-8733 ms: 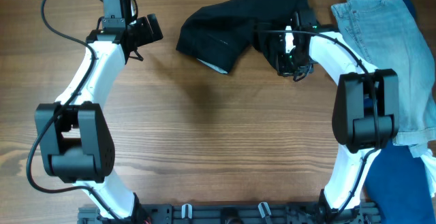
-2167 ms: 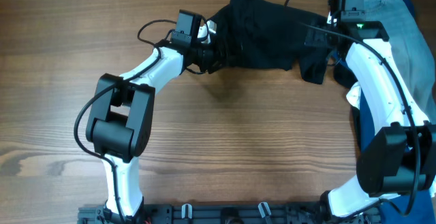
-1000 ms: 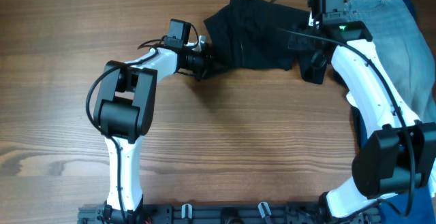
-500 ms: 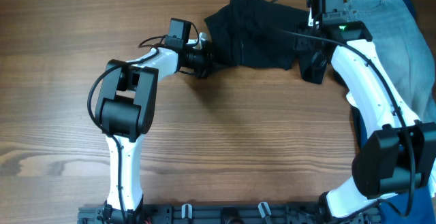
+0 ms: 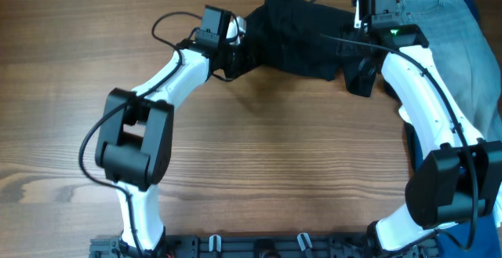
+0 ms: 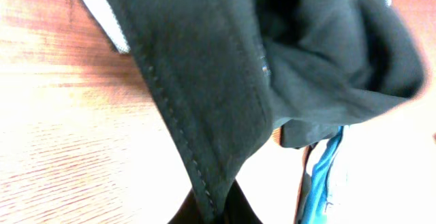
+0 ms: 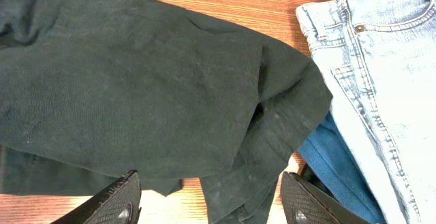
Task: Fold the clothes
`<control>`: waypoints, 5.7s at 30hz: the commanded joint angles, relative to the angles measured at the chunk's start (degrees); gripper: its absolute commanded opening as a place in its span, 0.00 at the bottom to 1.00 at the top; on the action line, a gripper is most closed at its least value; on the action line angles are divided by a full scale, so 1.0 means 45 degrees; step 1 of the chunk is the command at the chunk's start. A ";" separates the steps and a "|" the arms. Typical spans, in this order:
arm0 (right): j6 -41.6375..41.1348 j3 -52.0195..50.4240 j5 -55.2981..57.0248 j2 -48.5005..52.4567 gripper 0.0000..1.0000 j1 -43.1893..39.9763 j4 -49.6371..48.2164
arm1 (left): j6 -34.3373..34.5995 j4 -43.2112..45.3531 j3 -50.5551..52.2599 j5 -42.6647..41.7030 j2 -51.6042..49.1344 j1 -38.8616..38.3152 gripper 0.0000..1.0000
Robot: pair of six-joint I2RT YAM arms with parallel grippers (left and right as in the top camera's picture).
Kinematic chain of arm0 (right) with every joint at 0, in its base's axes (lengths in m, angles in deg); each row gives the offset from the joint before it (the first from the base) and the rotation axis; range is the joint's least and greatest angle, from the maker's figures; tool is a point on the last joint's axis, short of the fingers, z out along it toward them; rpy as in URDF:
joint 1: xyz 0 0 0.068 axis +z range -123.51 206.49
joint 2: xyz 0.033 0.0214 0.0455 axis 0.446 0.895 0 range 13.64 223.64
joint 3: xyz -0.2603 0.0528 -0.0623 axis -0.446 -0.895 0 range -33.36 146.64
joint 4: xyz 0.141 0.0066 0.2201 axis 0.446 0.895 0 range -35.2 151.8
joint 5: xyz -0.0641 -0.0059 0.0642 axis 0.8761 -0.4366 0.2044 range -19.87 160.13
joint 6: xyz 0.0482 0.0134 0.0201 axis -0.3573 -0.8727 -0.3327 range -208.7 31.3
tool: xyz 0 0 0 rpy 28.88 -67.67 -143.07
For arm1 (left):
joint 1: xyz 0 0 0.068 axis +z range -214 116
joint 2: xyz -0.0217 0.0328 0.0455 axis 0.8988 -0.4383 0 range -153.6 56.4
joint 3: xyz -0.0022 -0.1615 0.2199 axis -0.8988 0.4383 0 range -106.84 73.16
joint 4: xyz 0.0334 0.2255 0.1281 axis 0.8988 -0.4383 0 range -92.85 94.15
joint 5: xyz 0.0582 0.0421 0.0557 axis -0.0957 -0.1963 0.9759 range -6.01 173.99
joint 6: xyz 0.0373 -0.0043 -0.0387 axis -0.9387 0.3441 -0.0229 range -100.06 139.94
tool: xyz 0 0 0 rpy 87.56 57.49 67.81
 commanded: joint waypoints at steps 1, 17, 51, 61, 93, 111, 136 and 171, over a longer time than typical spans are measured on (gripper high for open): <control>0.0083 0.0044 -0.0262 -0.0272 0.67 0.0044 -0.0039 | -0.1001 -0.0073 -0.0219 0.0952 0.1001 0.0015 0.04; 0.0087 0.0044 -0.0544 -0.0272 0.68 0.0087 -0.0369 | -0.2628 -0.0636 -0.0219 0.4401 0.4031 -0.0044 0.04; 0.0583 0.0039 -0.2259 0.0947 0.93 0.0291 -0.0947 | -0.3623 0.2288 -0.0228 0.8942 0.5527 -0.0772 0.04; 0.1044 0.0039 -0.2637 0.0952 0.96 0.0291 -0.1073 | -0.3235 0.1812 -0.0228 0.8947 0.5299 -0.0831 0.04; 0.1059 0.0039 -0.4843 0.3614 0.04 0.0296 -0.2098 | -0.2749 -0.0321 -0.0223 0.8932 0.4983 -0.0855 0.04; 0.1030 0.1025 -0.1520 0.1914 0.04 -0.0335 -0.2759 | -0.2754 -0.0355 -0.0223 0.8932 0.4983 -0.0840 0.04; -0.0287 0.1020 -0.1729 0.0301 0.04 -0.4580 -0.2739 | -0.1443 -0.0486 -0.0223 0.9282 0.4949 0.1054 0.04; 0.0398 0.0996 -0.2059 0.0330 0.37 -0.5683 -0.2807 | -0.1554 -0.0549 -0.0223 0.9097 0.4571 0.3109 0.04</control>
